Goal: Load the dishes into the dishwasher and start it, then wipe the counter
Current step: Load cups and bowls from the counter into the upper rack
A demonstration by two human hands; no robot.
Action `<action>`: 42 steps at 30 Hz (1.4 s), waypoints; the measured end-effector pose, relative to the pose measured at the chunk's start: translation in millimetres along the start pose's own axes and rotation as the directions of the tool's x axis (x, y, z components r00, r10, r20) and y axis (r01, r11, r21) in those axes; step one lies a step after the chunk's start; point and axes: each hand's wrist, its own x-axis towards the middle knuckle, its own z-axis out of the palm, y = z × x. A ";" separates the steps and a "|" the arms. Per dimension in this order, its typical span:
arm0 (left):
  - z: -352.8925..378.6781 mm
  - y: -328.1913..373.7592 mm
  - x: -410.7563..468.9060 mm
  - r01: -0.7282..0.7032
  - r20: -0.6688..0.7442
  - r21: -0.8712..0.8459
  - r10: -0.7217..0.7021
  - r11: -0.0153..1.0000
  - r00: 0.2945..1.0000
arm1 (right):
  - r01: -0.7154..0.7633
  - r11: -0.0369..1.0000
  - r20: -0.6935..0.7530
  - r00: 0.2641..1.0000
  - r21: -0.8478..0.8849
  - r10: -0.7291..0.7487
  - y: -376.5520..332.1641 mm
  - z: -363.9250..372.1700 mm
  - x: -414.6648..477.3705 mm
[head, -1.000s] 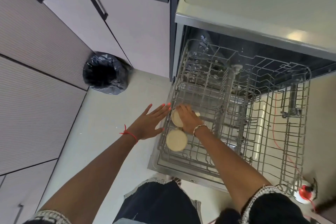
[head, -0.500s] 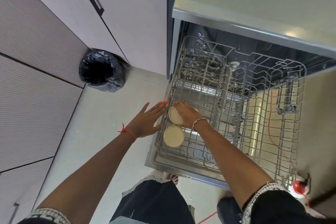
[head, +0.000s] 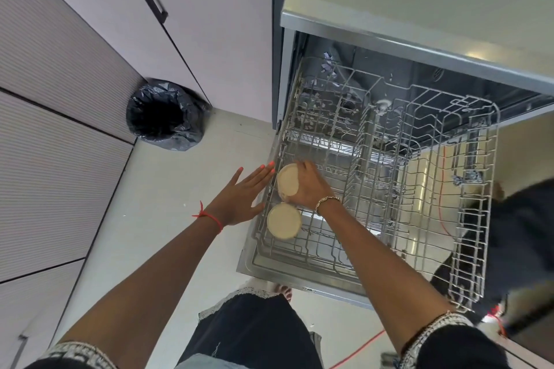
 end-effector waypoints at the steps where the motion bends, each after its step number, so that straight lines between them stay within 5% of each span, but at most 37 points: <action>1: 0.5 -0.1 0.0 0.000 -0.002 -0.003 0.000 1.000 1.000 | -0.024 1.000 0.002 1.000 -0.001 0.024 -1.0 2.2 0.9; 22: -7.0 2.4 -6.9 0.025 -0.009 0.011 -0.025 1.000 1.000 | -0.176 0.916 -0.067 0.975 0.360 0.213 -6.3 -5.4 -6.8; 29: -32.1 6.8 -42.6 0.149 -0.082 0.064 -0.144 0.987 0.986 | -0.111 0.975 -0.116 0.984 0.195 0.135 -29.8 -26.3 -39.5; 42: -89.4 4.1 -162.3 0.331 -0.399 -0.014 -0.308 0.944 0.863 | 0.258 0.945 -0.122 0.951 -0.200 -0.285 -166.9 -58.5 -96.3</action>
